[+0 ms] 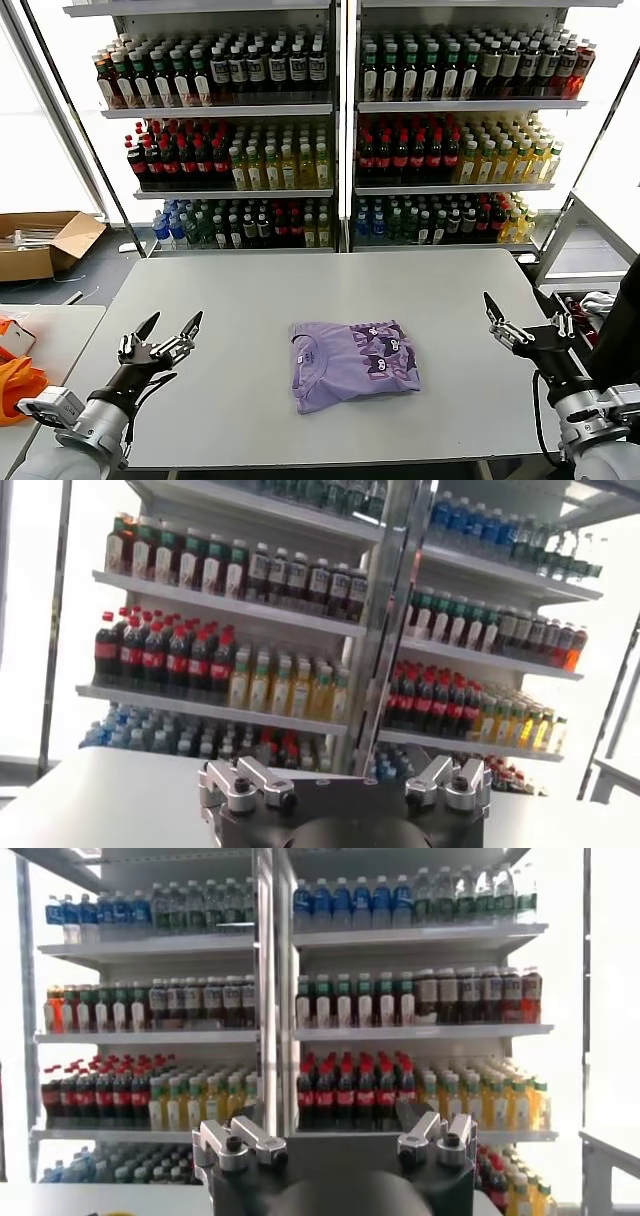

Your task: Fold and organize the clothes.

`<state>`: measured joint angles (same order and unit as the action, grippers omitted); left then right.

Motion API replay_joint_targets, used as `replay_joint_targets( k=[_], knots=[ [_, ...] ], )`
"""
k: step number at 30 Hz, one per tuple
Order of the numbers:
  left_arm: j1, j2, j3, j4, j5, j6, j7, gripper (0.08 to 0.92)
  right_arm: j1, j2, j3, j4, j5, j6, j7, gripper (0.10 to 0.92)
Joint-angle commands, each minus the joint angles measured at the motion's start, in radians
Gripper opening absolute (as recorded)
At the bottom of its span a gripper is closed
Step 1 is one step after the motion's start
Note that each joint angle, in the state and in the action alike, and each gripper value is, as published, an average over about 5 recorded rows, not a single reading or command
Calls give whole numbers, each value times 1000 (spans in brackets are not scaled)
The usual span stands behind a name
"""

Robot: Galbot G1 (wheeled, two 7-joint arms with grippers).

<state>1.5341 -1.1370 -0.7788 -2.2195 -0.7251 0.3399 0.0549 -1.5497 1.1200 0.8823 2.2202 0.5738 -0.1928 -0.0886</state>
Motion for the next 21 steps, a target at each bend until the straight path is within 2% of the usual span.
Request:
replay_joint_targets(
  k=[1,13,21],
  knots=[
    [4,-8,-49,7,33,-23,32,823,-115,59,134,28,5,45,-66,823],
    [34,-38,-33,6,85,-69,56,823,-108,68,95,3,-56,47,-75,823],
    [16,-17,-43,13,111,-78,77,823,-110,54,107,8,-30,48,-78,823]
  ],
)
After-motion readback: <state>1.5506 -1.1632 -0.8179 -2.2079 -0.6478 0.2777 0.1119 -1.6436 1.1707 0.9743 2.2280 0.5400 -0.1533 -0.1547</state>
